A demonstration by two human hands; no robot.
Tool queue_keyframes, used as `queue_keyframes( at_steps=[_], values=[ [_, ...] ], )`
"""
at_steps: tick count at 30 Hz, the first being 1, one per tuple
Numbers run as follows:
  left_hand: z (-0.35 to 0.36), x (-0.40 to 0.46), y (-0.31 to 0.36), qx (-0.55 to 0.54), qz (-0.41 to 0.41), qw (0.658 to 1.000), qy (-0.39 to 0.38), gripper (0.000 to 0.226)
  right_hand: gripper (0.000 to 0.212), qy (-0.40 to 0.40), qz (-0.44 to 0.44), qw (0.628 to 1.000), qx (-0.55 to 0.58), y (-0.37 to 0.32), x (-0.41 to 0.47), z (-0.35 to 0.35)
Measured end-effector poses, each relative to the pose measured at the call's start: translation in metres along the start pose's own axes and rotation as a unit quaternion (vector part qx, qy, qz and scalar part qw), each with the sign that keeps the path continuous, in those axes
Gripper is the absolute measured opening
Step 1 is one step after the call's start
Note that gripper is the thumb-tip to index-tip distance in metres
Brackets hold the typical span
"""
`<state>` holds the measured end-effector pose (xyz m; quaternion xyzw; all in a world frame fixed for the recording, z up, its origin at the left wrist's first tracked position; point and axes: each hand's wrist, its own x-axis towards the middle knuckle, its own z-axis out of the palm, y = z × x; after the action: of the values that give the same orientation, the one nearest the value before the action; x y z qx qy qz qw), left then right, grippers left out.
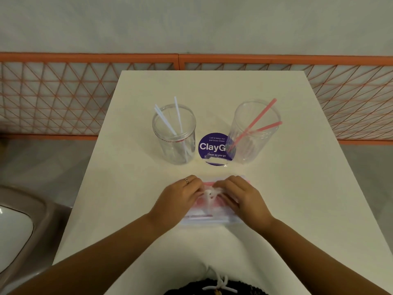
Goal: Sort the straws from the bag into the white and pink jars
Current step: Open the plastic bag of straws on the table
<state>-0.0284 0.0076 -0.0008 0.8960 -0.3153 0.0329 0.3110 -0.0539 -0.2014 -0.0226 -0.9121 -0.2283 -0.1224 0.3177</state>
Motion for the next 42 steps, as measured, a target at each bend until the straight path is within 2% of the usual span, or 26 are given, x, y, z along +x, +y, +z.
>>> queue_keyframes(
  at_steps=[7,11,13,15,17,22,25,28,30,33,36,37,38,40,42],
  values=[
    [0.019,-0.038,0.015,-0.051,-0.056,0.997,0.012,0.019,0.024,-0.043,-0.008,0.999,-0.018,-0.017,-0.028,0.008],
    [0.032,-0.048,0.019,0.017,-0.066,0.998,0.004,0.023,0.019,-0.07,-0.013,0.997,-0.02,-0.022,-0.031,0.008],
    [0.037,-0.047,0.019,0.026,-0.068,0.997,0.018,0.015,0.013,-0.089,-0.035,0.994,-0.053,-0.021,-0.031,0.009],
    [0.039,-0.045,0.021,0.037,-0.072,0.996,0.028,0.018,0.012,-0.103,-0.06,0.988,-0.098,-0.018,-0.03,0.013],
    [0.038,-0.044,0.021,0.047,-0.08,0.995,0.019,0.02,0.012,-0.117,-0.07,0.983,-0.119,-0.016,-0.031,0.015],
    [0.039,-0.049,0.024,0.005,-0.132,0.99,-0.039,0.017,0.017,-0.137,-0.044,0.985,-0.09,-0.016,-0.036,0.015],
    [0.042,-0.045,0.03,0.039,-0.142,0.987,-0.066,0.02,0.02,-0.143,-0.046,0.982,-0.112,-0.017,-0.037,0.019],
    [0.04,-0.045,0.03,0.081,-0.116,0.988,-0.067,0.013,0.017,-0.138,-0.049,0.982,-0.121,-0.012,-0.038,0.016],
    [0.035,-0.05,0.027,0.072,-0.111,0.99,-0.045,0.019,0.006,-0.122,-0.049,0.983,-0.128,-0.003,-0.04,0.009],
    [0.027,-0.059,0.019,0.079,-0.12,0.989,-0.022,0.03,0.002,-0.094,-0.023,0.985,-0.143,0.012,-0.047,-0.006],
    [0.021,-0.071,0.009,0.054,-0.162,0.985,0.011,0.01,0.006,-0.079,0.013,0.984,-0.159,0.022,-0.058,-0.019],
    [0.021,-0.075,0.006,0.048,-0.173,0.984,0.02,0.023,0.007,-0.076,0.024,0.983,-0.163,0.025,-0.062,-0.022],
    [0.02,-0.079,0.004,0.037,-0.176,0.983,0.03,0.023,0.011,-0.074,0.04,0.983,-0.166,0.027,-0.065,-0.025],
    [0.017,-0.084,0.0,0.045,-0.189,0.98,0.035,0.006,0.017,-0.069,0.082,0.98,-0.17,0.035,-0.073,-0.028],
    [0.016,-0.088,-0.004,0.045,-0.214,0.976,0.02,0.014,0.021,-0.068,0.128,0.974,-0.173,0.039,-0.079,-0.03]
  ],
)
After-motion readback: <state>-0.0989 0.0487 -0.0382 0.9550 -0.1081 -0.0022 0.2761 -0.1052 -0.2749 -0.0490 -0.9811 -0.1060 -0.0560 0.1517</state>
